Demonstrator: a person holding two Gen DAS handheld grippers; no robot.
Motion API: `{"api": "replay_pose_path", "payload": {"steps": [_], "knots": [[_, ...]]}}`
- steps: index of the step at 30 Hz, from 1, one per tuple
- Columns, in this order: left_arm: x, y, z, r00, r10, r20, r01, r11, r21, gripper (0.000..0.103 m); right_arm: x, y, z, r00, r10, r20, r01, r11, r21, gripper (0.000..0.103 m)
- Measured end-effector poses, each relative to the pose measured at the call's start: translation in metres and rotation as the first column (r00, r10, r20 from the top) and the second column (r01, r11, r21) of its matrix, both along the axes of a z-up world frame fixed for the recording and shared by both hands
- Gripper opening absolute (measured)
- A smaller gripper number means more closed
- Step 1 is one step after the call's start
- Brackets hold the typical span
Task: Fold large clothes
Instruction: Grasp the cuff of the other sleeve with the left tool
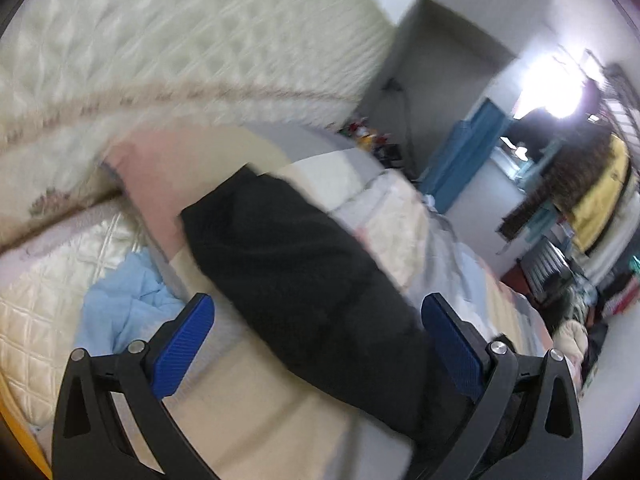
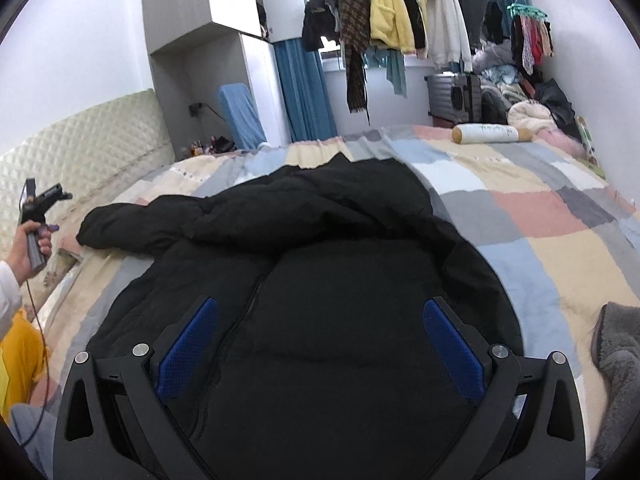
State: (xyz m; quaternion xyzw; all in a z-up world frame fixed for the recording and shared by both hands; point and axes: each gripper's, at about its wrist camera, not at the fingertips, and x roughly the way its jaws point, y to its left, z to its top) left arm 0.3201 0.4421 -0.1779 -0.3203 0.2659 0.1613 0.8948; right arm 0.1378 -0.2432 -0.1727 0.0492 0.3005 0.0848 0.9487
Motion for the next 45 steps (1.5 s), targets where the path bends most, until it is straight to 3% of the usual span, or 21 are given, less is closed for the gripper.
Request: {"api": "replay_pose_path", "payload": {"steps": [10, 16, 22, 25, 27, 28, 30, 32, 37, 45], "knots": [[0.036, 0.063, -0.076, 0.997, 0.077, 0.018, -0.075, 0.992, -0.104, 0.102, 0.029, 0.034, -0.020, 0.997, 0.004, -0.071, -0.007, 0.999, -0.033, 0.103], [0.046, 0.071, -0.097, 0.990, 0.085, 0.115, -0.069, 0.989, -0.133, 0.099, 0.049, 0.044, -0.030, 0.992, -0.008, -0.122, 0.003, 0.999, -0.041, 0.103], [0.058, 0.060, -0.103, 0.990, 0.082, 0.119, -0.068, 0.991, -0.118, 0.094, 0.057, 0.049, -0.039, 0.988, -0.025, -0.150, 0.012, 0.996, -0.088, 0.103], [0.060, 0.057, -0.095, 0.987, 0.104, 0.126, -0.083, 0.983, -0.164, 0.073, 0.056, 0.052, -0.038, 0.988, -0.007, -0.153, -0.006, 0.996, -0.084, 0.103], [0.066, 0.056, -0.089, 0.988, 0.106, 0.109, -0.082, 0.976, -0.204, 0.054, 0.053, 0.054, -0.035, 0.990, 0.003, -0.143, -0.016, 0.995, -0.094, 0.103], [0.068, 0.054, -0.086, 0.990, 0.106, 0.090, -0.087, 0.976, -0.202, 0.048, 0.051, 0.055, -0.034, 0.990, 0.007, -0.138, -0.020, 0.995, -0.096, 0.103], [0.067, 0.050, -0.075, 0.992, 0.112, 0.063, -0.098, 0.976, -0.192, 0.025, 0.049, 0.054, -0.030, 0.992, 0.010, -0.129, -0.022, 0.995, -0.096, 0.103], [0.062, 0.047, -0.066, 0.991, 0.123, 0.049, -0.109, 0.970, -0.217, 0.014, 0.045, 0.052, -0.026, 0.992, 0.013, -0.122, -0.023, 0.996, -0.087, 0.103], [0.051, 0.030, -0.019, 0.990, 0.139, -0.006, -0.139, 0.984, -0.111, 0.004, 0.032, 0.048, -0.013, 0.996, 0.044, -0.080, -0.050, 0.995, -0.081, 0.103], [0.036, -0.016, 0.079, 0.995, 0.101, 0.012, -0.101, 0.995, 0.022, 0.003, 0.018, 0.025, 0.008, 0.999, 0.045, -0.028, -0.046, 0.998, -0.033, 0.103]]}}
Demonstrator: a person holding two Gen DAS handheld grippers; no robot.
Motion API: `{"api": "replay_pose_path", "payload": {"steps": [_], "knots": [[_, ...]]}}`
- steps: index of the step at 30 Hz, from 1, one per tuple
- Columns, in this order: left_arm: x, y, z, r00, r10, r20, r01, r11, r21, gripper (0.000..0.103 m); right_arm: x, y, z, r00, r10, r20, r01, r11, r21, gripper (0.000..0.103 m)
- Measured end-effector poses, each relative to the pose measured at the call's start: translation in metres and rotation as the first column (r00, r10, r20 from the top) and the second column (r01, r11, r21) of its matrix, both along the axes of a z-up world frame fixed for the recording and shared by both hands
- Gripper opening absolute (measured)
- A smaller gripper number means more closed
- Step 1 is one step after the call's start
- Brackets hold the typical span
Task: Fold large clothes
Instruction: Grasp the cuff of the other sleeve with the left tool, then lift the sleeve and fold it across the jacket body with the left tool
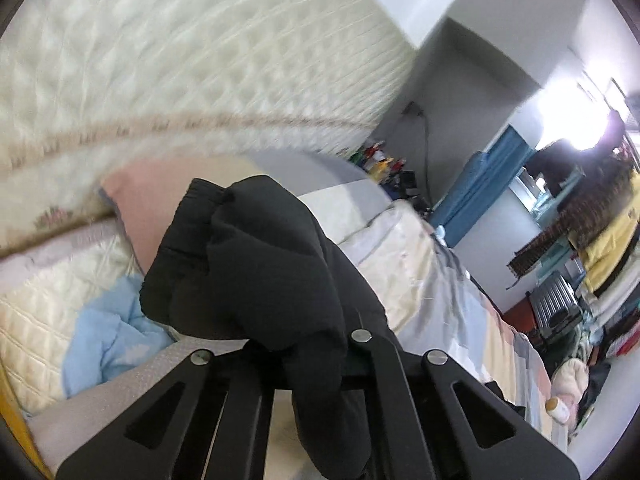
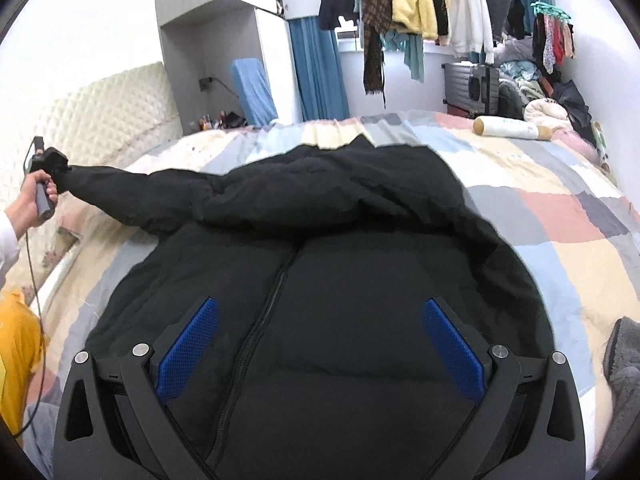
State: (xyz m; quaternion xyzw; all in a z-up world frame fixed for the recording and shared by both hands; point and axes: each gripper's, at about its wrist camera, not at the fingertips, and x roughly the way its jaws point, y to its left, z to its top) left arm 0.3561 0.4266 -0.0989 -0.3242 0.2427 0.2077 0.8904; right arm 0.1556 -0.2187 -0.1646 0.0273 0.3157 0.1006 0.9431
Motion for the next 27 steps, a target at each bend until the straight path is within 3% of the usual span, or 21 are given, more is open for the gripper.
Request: {"api": "replay_pose_path", "payload": {"steps": [5, 9, 12, 18, 24, 27], "knots": [[-0.001, -0.046, 0.048, 0.998, -0.059, 0.024, 0.056, 0.993, 0.101, 0.003, -0.010, -0.013, 0.018, 0.998, 0.000, 0.060, -0.001, 1.000, 0.015, 0.103], [0.009, -0.085, 0.074, 0.992, -0.119, -0.031, 0.122, 0.979, 0.162, 0.003, -0.018, -0.020, 0.025, 0.995, -0.007, 0.101, 0.006, 1.000, 0.008, 0.103], [0.008, -0.111, 0.089, 0.987, -0.157, -0.029, 0.160, 0.967, 0.198, 0.003, -0.022, -0.030, 0.024, 0.995, -0.011, 0.098, 0.009, 1.000, 0.013, 0.103], [0.013, -0.183, 0.119, 0.967, -0.254, -0.021, 0.248, 0.916, 0.315, 0.003, -0.027, -0.047, 0.036, 0.991, -0.006, 0.132, 0.001, 0.999, 0.042, 0.103], [0.021, -0.247, 0.131, 0.946, -0.325, -0.020, 0.313, 0.891, 0.329, 0.003, -0.032, -0.069, 0.049, 0.983, -0.026, 0.182, 0.017, 0.999, 0.049, 0.103], [0.026, -0.291, 0.134, 0.922, -0.386, -0.028, 0.369, 0.855, 0.365, 0.003, -0.035, -0.081, 0.053, 0.981, -0.042, 0.191, 0.028, 0.997, 0.077, 0.103]]}}
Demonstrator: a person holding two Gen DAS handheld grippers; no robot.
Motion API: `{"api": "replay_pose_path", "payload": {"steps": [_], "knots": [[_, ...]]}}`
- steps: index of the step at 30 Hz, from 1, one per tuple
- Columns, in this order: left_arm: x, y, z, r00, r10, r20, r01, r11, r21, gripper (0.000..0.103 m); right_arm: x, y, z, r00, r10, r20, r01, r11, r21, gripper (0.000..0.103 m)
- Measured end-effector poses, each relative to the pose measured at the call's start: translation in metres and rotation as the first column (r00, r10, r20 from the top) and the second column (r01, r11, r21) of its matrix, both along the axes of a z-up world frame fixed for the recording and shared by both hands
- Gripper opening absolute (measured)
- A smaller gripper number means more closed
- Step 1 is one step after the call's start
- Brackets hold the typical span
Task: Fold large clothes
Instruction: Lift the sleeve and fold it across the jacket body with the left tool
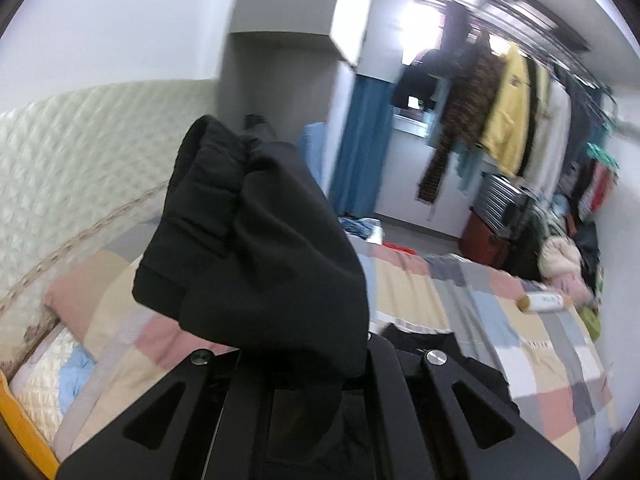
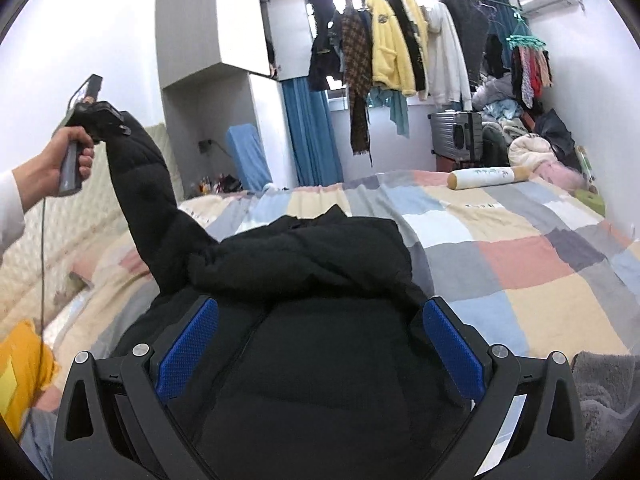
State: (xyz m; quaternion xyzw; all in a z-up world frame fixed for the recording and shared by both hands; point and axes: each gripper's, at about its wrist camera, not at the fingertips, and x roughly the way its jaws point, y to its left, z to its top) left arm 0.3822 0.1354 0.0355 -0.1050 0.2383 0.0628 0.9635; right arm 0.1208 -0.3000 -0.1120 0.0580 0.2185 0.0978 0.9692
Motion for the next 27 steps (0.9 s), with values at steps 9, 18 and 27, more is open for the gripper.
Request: {"api": "replay_pose_path", "payload": {"steps": [9, 18, 27], "knots": [[0.002, -0.117, -0.037, 0.976, -0.218, 0.007, 0.216, 0.970, 0.114, 0.003, -0.006, -0.039, 0.001, 0.999, -0.033, 0.017, 0.032, 0.996, 0.082, 0.103], [0.005, -0.208, -0.093, 0.937, -0.349, -0.013, 0.349, 0.934, 0.081, 0.003, -0.006, -0.065, -0.013, 0.999, -0.040, -0.016, 0.042, 0.993, 0.106, 0.103], [0.017, -0.263, -0.189, 0.904, -0.406, -0.138, 0.414, 0.910, 0.035, 0.003, -0.003, -0.080, -0.026, 0.999, -0.020, -0.028, 0.024, 0.987, 0.157, 0.103]]}}
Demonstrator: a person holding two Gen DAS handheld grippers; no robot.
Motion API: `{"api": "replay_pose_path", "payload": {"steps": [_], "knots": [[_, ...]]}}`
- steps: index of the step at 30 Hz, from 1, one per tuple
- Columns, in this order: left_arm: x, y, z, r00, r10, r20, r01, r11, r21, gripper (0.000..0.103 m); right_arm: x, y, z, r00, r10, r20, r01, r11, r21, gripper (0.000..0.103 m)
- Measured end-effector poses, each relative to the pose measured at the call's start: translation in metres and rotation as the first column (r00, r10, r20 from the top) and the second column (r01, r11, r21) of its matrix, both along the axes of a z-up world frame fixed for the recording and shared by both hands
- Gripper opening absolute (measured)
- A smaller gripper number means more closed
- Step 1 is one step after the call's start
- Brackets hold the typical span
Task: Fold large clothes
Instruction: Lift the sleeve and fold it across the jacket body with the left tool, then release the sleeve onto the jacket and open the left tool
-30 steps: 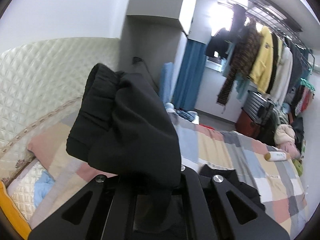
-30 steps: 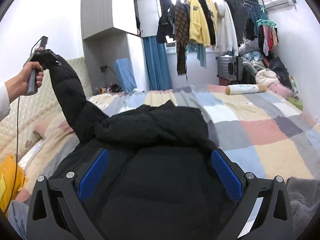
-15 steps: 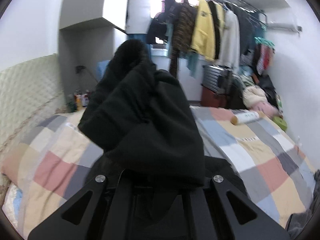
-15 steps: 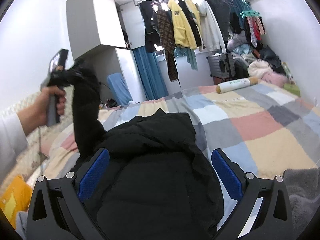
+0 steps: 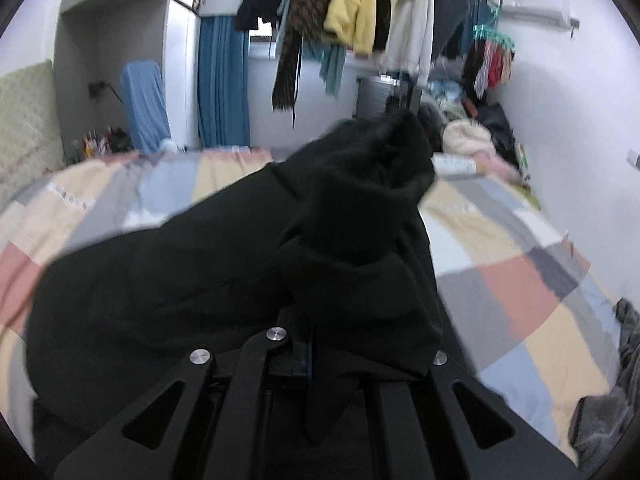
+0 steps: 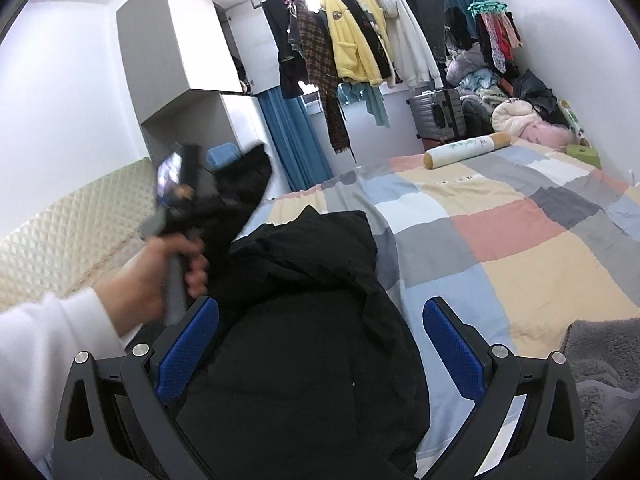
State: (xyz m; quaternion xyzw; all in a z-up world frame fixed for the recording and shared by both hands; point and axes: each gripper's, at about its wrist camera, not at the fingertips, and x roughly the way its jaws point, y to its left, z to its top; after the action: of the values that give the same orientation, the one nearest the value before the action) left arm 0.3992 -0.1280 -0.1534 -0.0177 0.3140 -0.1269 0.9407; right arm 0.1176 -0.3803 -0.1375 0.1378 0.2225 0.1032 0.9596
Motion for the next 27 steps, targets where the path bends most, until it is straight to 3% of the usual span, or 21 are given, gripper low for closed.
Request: {"api": "replay_pose_path", "payload": {"steps": [5, 13, 16, 18, 19, 27], "knots": [[0.001, -0.021, -0.042, 0.998, 0.012, -0.056, -0.011, 1.000, 0.017, 0.003, 0.006, -0.003, -0.008, 1.000, -0.008, -0.020, 0.008, 1.000, 0.002, 0.103], [-0.011, -0.010, -0.028, 0.999, 0.028, -0.044, -0.028, 1.000, 0.002, 0.010, 0.008, -0.003, -0.008, 1.000, -0.006, -0.026, 0.006, 1.000, 0.014, 0.103], [-0.017, -0.007, -0.021, 0.997, 0.032, -0.065, -0.032, 0.999, -0.004, 0.036, 0.002, -0.001, -0.005, 1.000, -0.012, -0.008, 0.012, 1.000, 0.003, 0.103], [-0.025, -0.007, -0.013, 0.998, 0.043, -0.048, -0.043, 0.999, -0.002, 0.077, 0.001, 0.000, -0.004, 1.000, -0.011, -0.005, 0.011, 1.000, -0.005, 0.103], [-0.035, -0.005, -0.006, 0.999, 0.051, -0.019, -0.051, 0.999, 0.002, 0.082, 0.002, 0.001, -0.003, 1.000, -0.010, -0.005, 0.010, 1.000, -0.011, 0.103], [-0.077, 0.019, 0.025, 0.996, 0.088, 0.019, -0.087, 0.996, -0.022, 0.082, -0.005, 0.014, 0.003, 0.999, 0.022, 0.038, -0.020, 0.998, -0.052, 0.103]]}}
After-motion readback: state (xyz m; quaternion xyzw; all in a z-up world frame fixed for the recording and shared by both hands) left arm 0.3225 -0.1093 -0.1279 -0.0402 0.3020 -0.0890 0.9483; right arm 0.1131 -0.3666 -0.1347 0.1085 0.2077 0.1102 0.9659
